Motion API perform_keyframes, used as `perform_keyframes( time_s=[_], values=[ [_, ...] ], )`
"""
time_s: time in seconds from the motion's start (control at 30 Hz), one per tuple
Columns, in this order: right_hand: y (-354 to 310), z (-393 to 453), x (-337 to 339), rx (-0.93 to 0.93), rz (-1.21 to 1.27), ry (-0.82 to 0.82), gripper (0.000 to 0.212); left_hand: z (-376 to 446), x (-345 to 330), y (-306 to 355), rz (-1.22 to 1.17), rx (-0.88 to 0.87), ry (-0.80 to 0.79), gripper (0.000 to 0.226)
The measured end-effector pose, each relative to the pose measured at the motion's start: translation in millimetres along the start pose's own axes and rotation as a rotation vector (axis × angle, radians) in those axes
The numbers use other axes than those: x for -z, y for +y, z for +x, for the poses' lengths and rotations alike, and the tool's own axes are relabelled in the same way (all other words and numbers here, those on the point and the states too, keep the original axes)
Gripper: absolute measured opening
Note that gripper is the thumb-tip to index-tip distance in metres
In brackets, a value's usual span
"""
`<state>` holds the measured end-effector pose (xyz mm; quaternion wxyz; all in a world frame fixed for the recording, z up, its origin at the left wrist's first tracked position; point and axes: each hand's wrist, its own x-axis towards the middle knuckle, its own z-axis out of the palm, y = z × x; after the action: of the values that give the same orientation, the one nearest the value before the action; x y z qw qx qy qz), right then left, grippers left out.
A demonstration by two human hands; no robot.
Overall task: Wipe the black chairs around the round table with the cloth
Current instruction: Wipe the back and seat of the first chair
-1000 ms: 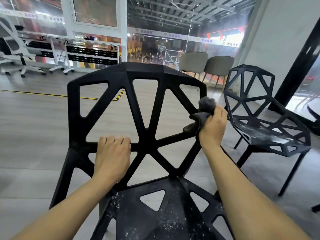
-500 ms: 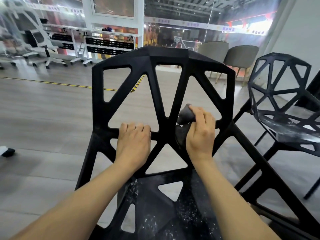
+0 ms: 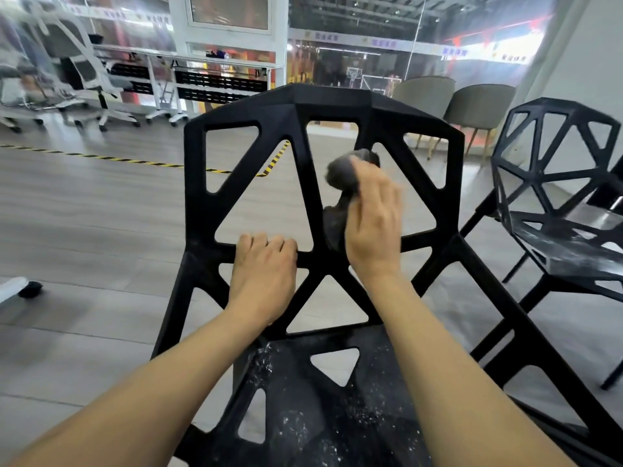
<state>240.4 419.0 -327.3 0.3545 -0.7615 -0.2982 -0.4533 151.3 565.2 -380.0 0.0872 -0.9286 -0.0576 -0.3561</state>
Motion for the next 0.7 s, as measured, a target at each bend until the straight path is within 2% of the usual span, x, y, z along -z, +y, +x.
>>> perform_keyframes(
  time_s=[0.07, 0.23, 0.4, 0.5, 0.6, 0.7],
  values=[
    [0, -18, -17, 0.089, -0.027, -0.110, 0.052, 2, -1, -1, -0.015, 0.001, -0.011, 0.007],
    [22, -70, -8, 0.126, -0.147, -0.139, 0.057, 4, 1, 3, -0.005, 0.005, -0.024, 0.006],
    [11, -54, -2, 0.001, -0.059, -0.248, 0.056, 3, 6, -2, -0.021, -0.006, -0.096, 0.010],
    [5, -51, 6, -0.077, 0.003, -0.354, 0.056, 1, 15, -9, -0.087, -0.033, -0.157, 0.030],
    [-8, -47, 7, -0.208, 0.082, -0.329, 0.054, -16, 50, -23, -0.145, -0.012, -0.074, 0.050],
    [-36, -49, 3, -0.262, 0.158, -0.202, 0.047, -63, 96, -42, -0.216, 0.192, -0.009, 0.055]
  ],
)
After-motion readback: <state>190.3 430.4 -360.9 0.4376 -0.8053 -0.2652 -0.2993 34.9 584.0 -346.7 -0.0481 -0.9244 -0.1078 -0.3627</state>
